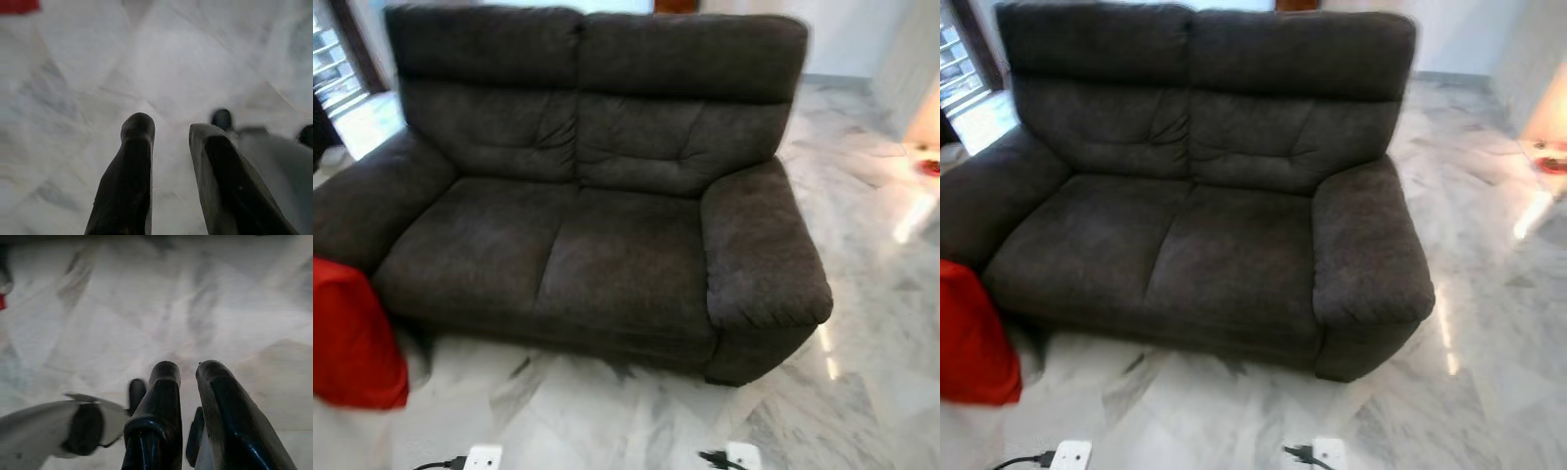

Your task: Move the pillow to the sofa from floor

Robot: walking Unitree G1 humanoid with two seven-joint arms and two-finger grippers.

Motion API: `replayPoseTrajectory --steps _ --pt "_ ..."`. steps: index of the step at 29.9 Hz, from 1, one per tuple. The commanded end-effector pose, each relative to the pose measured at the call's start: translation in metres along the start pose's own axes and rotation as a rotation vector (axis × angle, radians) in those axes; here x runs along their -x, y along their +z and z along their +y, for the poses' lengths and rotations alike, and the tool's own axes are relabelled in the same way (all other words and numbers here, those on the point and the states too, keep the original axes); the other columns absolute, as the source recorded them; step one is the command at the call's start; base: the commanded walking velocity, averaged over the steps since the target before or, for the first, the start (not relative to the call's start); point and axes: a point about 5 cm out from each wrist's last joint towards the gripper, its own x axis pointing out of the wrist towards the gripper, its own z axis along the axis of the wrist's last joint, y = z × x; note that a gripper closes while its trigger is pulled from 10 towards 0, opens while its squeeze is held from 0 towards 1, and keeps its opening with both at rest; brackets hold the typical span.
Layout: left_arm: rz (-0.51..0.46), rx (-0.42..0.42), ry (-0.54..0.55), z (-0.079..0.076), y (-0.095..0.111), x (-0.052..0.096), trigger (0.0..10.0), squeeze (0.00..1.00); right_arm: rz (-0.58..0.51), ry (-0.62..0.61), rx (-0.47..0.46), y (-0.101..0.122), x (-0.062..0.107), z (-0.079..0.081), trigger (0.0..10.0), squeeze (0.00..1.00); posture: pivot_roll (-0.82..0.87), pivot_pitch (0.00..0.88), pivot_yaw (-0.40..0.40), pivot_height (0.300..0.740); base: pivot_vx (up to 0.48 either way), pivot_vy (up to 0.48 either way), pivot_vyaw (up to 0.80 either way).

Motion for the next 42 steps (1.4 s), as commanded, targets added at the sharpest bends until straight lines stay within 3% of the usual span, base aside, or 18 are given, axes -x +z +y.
replayPoseTrajectory --steps 1,4,42 --pt "0.040 -0.009 -0.003 -0.002 -0.010 0.001 10.0 0.00 0.018 -0.031 -0.020 -0.006 0.002 -0.007 10.0 0.00 0.00 0.114 0.073 0.740 0.000 0.480 0.00" --pt "0.038 -0.009 -0.001 -0.002 -0.010 0.001 10.0 0.00 0.020 -0.044 -0.024 -0.008 0.004 -0.015 10.0 0.00 0.00 0.117 0.070 0.740 0.000 0.480 0.00" --pt "0.034 0.004 -0.003 -0.001 -0.008 0.001 10.0 0.00 0.021 -0.055 -0.064 -0.011 0.005 -0.020 10.0 0.00 0.01 0.123 0.065 0.740 0.000 0.480 0.00"
